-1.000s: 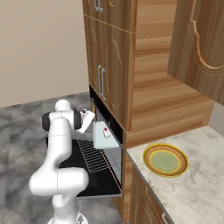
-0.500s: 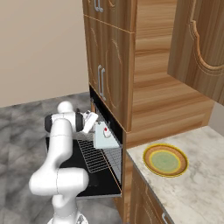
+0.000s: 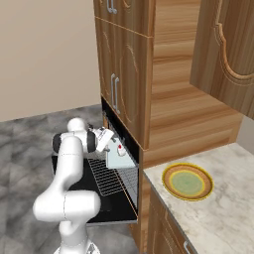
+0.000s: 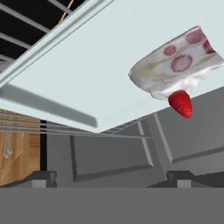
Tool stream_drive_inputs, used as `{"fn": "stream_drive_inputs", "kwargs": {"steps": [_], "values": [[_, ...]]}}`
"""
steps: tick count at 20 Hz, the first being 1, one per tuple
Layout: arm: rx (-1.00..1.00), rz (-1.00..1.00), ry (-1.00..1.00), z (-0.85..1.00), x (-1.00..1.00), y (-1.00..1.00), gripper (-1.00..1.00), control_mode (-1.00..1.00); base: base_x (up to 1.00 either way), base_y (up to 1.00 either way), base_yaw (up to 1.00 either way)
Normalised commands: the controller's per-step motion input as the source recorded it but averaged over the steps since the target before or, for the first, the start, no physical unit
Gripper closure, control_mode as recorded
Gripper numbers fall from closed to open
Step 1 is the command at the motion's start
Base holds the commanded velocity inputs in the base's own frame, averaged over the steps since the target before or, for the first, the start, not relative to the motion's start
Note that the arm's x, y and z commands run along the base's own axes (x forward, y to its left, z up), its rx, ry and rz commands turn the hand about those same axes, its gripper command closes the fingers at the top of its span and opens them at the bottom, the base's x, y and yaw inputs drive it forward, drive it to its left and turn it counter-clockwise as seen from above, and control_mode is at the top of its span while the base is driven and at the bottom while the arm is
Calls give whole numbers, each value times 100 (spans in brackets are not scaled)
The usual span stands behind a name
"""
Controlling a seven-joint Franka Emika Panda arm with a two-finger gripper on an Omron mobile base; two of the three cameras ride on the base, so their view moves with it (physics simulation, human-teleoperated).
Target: Take the baked cake out of the oven and place it on the plate for cooling. Then close the oven door.
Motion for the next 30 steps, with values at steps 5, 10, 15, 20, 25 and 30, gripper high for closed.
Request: {"fn": "stream_drive_inputs", "kwargs": {"steps": [5, 10, 15, 20, 25, 30], "values": [[0, 0, 7, -15, 16, -1, -100, -100, 0, 0, 0], [0, 0, 6, -15, 14, -2, -100, -100, 0, 0, 0], [0, 0, 2, -9, 17, -3, -100, -100, 0, 0, 0], [0, 0, 0, -5, 22, -2, -100, -100, 0, 0, 0], [0, 0, 0, -14, 24, 0, -100, -100, 0, 0, 0], [0, 0, 1, -17, 23, 0, -100, -100, 0, 0, 0]]}}
